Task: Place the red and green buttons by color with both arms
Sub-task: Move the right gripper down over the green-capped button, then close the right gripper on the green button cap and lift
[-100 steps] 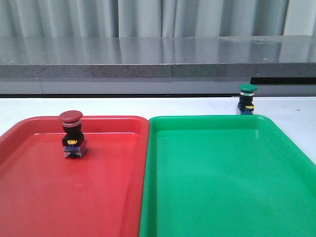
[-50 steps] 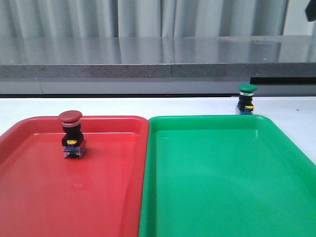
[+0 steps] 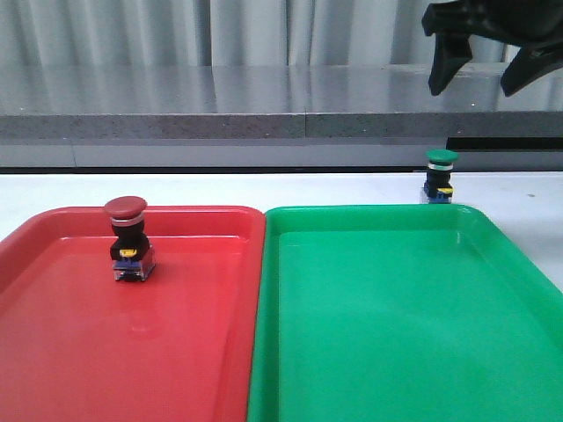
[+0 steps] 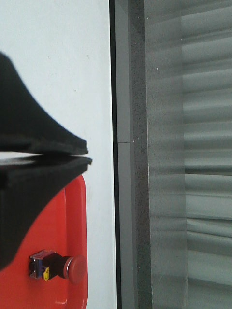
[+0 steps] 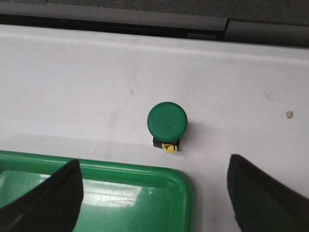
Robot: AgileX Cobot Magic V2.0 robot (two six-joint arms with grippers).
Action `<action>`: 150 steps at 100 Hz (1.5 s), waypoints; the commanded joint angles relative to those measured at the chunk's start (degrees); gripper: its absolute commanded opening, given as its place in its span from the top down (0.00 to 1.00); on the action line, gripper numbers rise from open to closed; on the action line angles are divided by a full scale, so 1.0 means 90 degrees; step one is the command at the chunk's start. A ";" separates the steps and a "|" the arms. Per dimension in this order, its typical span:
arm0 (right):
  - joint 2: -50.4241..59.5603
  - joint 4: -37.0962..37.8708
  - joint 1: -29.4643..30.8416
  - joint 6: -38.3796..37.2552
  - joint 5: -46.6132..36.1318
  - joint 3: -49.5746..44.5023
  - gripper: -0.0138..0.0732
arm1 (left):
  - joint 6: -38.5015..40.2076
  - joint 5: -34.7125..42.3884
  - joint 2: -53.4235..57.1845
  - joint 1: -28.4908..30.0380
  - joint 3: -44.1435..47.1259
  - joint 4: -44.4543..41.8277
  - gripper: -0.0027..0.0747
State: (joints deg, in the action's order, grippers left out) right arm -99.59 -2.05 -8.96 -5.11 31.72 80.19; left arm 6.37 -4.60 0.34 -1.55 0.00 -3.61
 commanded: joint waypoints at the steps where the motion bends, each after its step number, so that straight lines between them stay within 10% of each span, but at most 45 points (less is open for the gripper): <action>1: -0.0051 -0.0005 0.0012 0.0001 -0.0364 0.0461 0.15 | 0.0012 0.0511 0.0195 0.0005 0.0165 0.0004 0.99; 112: -0.1721 0.0014 0.0220 -0.0005 -0.0991 0.1278 0.15 | 0.0012 0.0511 0.0195 0.0005 0.0165 0.0004 0.99; 150: -0.1779 0.0000 0.0220 -0.0005 -0.0963 0.1278 0.39 | 0.0012 0.0511 0.0195 0.0005 0.0165 0.0004 0.99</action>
State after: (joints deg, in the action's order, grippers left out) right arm -118.71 -2.05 -7.18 -5.11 25.90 89.66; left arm 6.37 -4.60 0.34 -1.45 0.00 -3.61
